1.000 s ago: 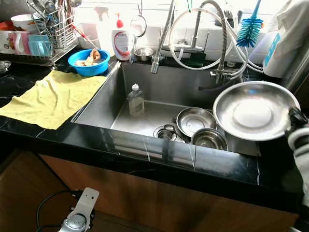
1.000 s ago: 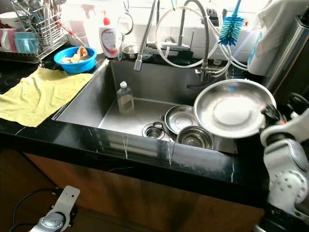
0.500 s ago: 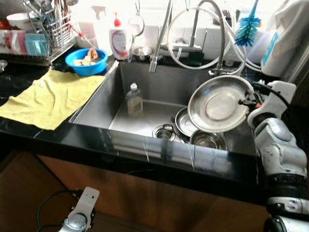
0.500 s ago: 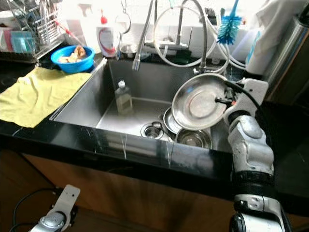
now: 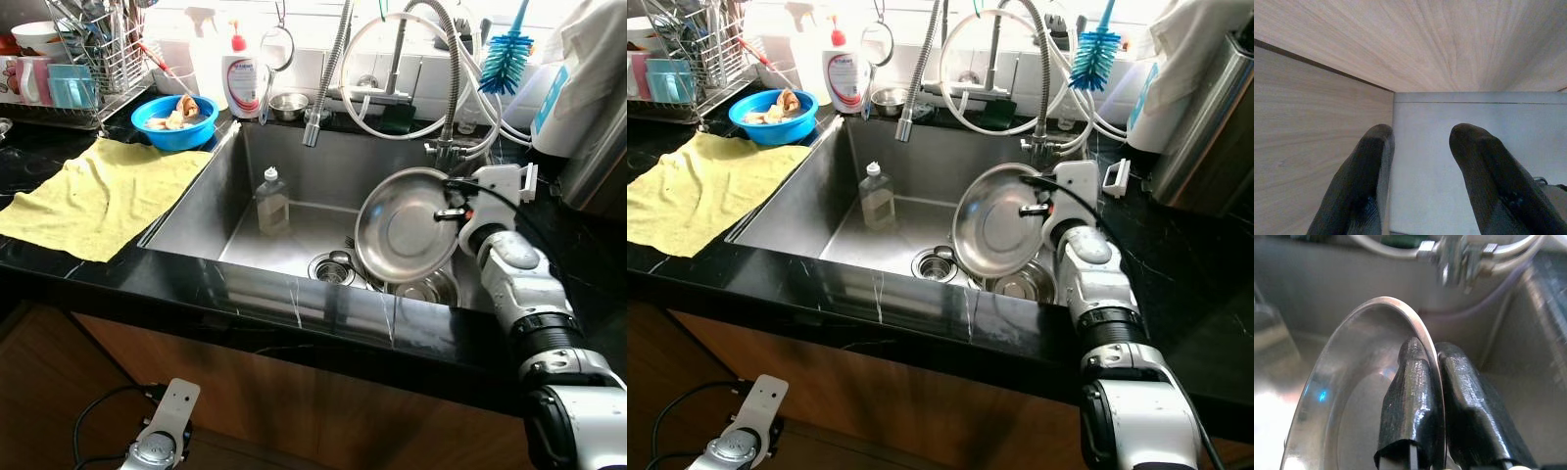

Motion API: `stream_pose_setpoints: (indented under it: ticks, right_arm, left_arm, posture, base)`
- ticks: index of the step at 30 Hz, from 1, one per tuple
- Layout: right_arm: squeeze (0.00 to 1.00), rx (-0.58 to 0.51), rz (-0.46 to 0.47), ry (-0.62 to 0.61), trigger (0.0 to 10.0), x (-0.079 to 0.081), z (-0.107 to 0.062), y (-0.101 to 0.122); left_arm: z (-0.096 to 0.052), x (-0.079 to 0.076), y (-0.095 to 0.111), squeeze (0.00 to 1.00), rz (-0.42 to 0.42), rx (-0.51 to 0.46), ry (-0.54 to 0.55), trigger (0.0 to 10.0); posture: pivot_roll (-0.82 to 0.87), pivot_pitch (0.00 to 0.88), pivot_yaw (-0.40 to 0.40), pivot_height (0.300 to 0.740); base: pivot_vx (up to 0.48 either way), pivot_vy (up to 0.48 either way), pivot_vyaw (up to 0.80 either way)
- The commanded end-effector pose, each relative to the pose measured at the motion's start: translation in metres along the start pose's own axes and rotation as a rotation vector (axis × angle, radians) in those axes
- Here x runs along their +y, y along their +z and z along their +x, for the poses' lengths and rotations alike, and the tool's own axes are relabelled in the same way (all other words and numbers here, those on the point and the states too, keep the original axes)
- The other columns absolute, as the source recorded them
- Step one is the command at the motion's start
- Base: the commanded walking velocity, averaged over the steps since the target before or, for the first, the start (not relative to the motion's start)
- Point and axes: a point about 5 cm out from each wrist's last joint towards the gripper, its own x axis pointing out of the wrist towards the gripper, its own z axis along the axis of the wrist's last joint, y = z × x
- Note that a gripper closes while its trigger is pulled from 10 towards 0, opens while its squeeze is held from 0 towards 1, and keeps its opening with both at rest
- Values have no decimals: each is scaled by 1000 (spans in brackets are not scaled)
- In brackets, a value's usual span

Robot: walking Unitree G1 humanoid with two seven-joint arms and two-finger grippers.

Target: Kitchen organization

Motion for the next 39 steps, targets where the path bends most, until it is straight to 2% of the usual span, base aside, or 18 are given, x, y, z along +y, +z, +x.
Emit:
stream_pose_setpoints:
  ticks: [1,8,10,11,12,16,22,23,25,26,27,29,34,39]
  right_arm:
    - [0,-25,-33,17,10000,4,3,8]
    - [0,-4,-35,35,10000,8,5,-2]
    - [439,1,-34,34,10000,8,5,-4]
    - [812,2,-31,33,10000,8,5,-6]
    - [969,2,-32,33,10000,8,5,-6]
    - [1000,12,-32,31,10000,8,4,-10]
    - [976,9,-39,34,10000,9,4,-11]
    - [643,-6,-58,29,10000,8,5,-8]
    - [643,-17,-67,25,10000,8,5,-7]
    - [0,-40,-71,14,10000,6,5,-2]
    - [0,-57,-74,6,10000,5,5,1]
    - [0,-171,-95,-46,10000,-3,4,23]
    - [0,-282,-96,-90,10000,-11,0,42]
    - [0,-474,-104,-130,10000,-17,-20,64]
  left_arm:
    - [-1,1,-3,0,-14,7,4,10000]
    - [-1,1,-4,0,-17,8,8,10000]
    - [-1,1,-4,0,-17,8,8,10000]
    - [-1,1,-4,0,-17,8,9,10000]
    - [-1,1,-4,0,-16,8,9,10000]
    - [-1,2,-5,0,-13,8,8,10000]
    - [-1,1,-5,0,-11,7,6,10000]
    - [-1,1,-5,0,-10,6,4,10000]
    - [-1,1,-4,0,-10,6,4,10000]
    - [-1,1,-4,0,-9,5,4,10000]
    - [-1,0,-4,0,-8,5,3,10000]
    - [-1,0,-5,0,-6,2,5,10000]
    - [-1,1,-5,0,-8,-5,9,10000]
    - [-2,4,-3,0,-18,-23,27,10000]
  posture:
    - [-42,0,-17,740]
    - [-30,0,-20,740]
    - [-27,0,-20,740]
    - [-26,0,-19,740]
    - [-26,0,-19,740]
    - [-24,0,-19,740]
    - [-22,0,-19,740]
    - [-22,0,-19,740]
    - [-22,0,-19,740]
    - [-22,0,-19,740]
    - [-22,0,-19,740]
    - [-23,0,-17,740]
    - [-27,0,-18,740]
    - [-30,0,-20,740]
  base:
    - [0,0,0]
    - [0,0,0]
    - [0,0,0]
    - [0,0,0]
    - [0,0,0]
    - [0,0,0]
    - [0,0,0]
    - [0,0,0]
    - [0,0,0]
    - [0,0,0]
    - [0,0,0]
    - [0,0,0]
    - [0,0,0]
    - [0,0,0]
